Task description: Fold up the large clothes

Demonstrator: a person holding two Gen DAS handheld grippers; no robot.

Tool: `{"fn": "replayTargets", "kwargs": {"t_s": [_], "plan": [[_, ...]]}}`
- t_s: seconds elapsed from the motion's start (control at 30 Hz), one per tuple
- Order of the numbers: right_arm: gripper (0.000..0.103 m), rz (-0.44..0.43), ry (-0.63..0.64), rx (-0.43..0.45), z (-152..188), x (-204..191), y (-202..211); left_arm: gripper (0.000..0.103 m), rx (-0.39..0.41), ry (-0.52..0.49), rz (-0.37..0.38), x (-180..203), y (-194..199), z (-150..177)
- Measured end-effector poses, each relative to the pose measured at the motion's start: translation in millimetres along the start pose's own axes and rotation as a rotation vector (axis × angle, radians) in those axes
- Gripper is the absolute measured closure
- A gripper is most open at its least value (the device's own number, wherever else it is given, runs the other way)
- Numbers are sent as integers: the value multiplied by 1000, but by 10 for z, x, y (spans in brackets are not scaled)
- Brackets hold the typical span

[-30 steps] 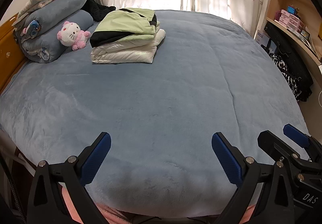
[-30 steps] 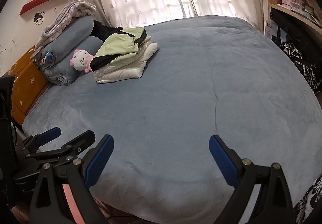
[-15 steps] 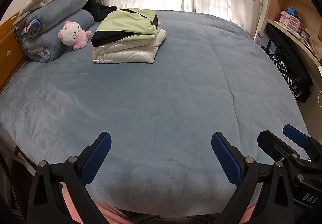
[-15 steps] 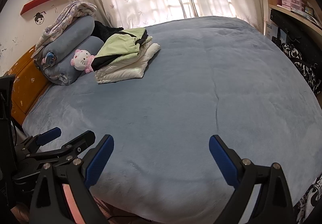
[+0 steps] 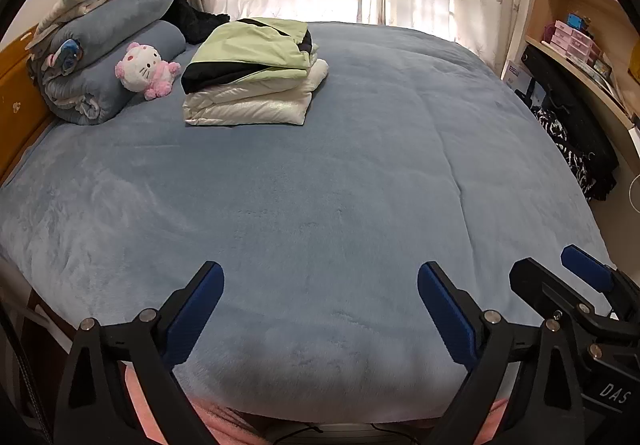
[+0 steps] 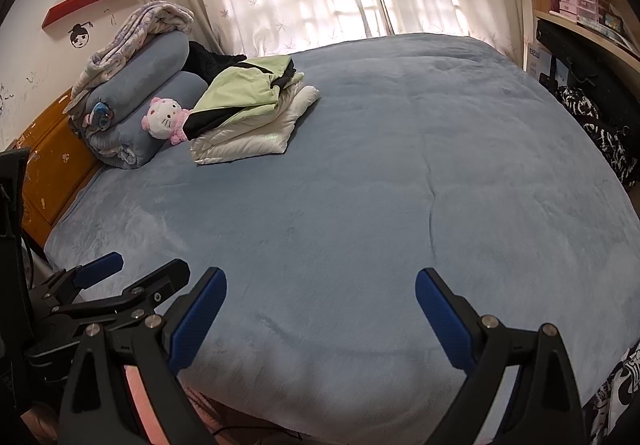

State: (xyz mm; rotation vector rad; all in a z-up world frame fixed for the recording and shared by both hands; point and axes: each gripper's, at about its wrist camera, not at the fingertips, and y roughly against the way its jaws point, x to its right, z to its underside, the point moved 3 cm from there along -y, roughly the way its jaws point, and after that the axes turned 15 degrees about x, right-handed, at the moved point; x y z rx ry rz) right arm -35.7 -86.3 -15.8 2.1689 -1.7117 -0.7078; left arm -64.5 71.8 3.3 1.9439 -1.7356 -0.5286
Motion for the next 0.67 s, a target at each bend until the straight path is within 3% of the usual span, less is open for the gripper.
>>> {"fn": "replayTargets", "kwargs": {"t_s": [0.67], "plan": [[7, 2, 0, 0, 42, 7, 58, 11, -10, 10, 19, -25, 74, 50]]}}
